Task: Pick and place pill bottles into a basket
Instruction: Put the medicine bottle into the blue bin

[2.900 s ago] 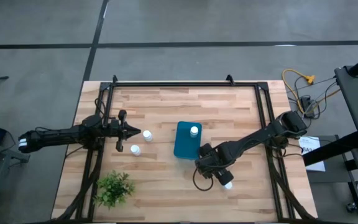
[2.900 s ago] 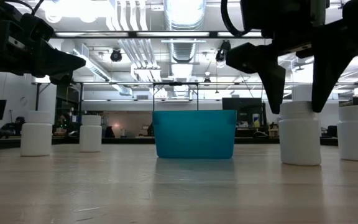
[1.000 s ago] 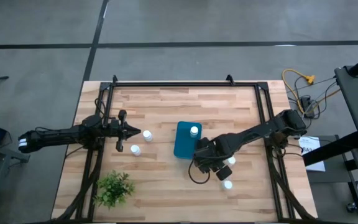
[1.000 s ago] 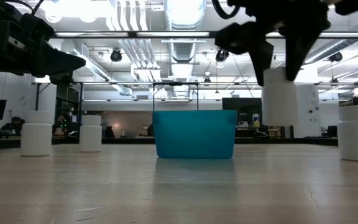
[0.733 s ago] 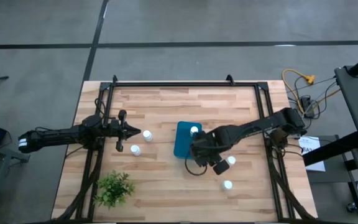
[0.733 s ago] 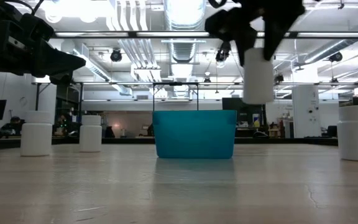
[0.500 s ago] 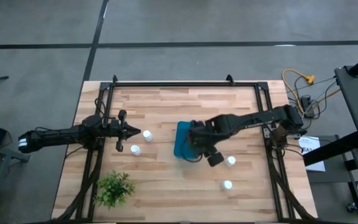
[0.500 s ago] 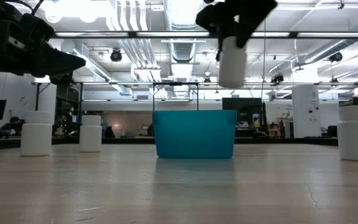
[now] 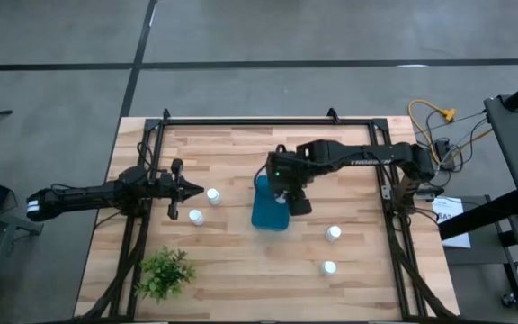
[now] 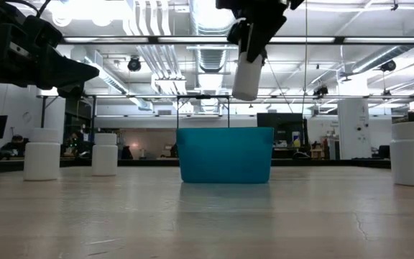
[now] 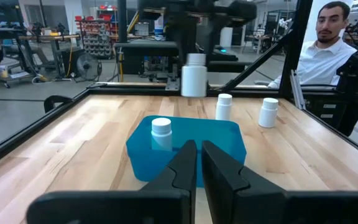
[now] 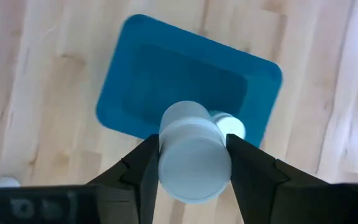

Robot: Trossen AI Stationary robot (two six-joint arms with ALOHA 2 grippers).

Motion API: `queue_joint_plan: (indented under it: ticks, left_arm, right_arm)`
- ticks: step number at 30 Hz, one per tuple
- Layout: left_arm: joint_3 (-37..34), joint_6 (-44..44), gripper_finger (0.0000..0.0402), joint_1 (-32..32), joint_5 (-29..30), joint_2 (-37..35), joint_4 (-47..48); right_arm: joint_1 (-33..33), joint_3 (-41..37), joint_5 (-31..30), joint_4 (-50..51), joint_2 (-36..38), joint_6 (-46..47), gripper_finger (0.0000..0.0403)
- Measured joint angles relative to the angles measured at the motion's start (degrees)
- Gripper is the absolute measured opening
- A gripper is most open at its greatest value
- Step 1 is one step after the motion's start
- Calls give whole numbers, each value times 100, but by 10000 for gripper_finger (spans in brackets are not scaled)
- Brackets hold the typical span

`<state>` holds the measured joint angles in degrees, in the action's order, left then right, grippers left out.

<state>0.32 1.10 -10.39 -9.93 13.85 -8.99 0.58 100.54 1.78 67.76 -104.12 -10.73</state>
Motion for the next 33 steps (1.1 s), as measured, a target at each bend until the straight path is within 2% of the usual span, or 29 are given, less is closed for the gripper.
queue_joint_plan:
  ticks: [5, 10, 14, 22, 29, 33]
  left_arm:
    - [0, 0, 8, 1, 0, 0, 0]
    - [0, -2, 8, 0, 0, 0, -6]
    - [0, -2, 8, 0, 42, -4, -14]
    - [0, -4, 8, 0, 42, -2, -4]
    - [0, -4, 8, 1, 40, 9, 4]
    - [0, -4, 8, 2, 40, 0, 0]
  right_arm:
    - [245, 112, 9, -11, -4, 31, 147]
    - [423, 518, 41, 268, -343, -8, 147]
    - [530, 1337, 34, 824, -952, -58, 147]
    - [668, 3461, 16, 1835, -2072, -96, 147]
    - [701, 2955, -9, 1753, -2046, -124, 147]
    - [697, 2919, -3, 1503, -2046, -202, 147]
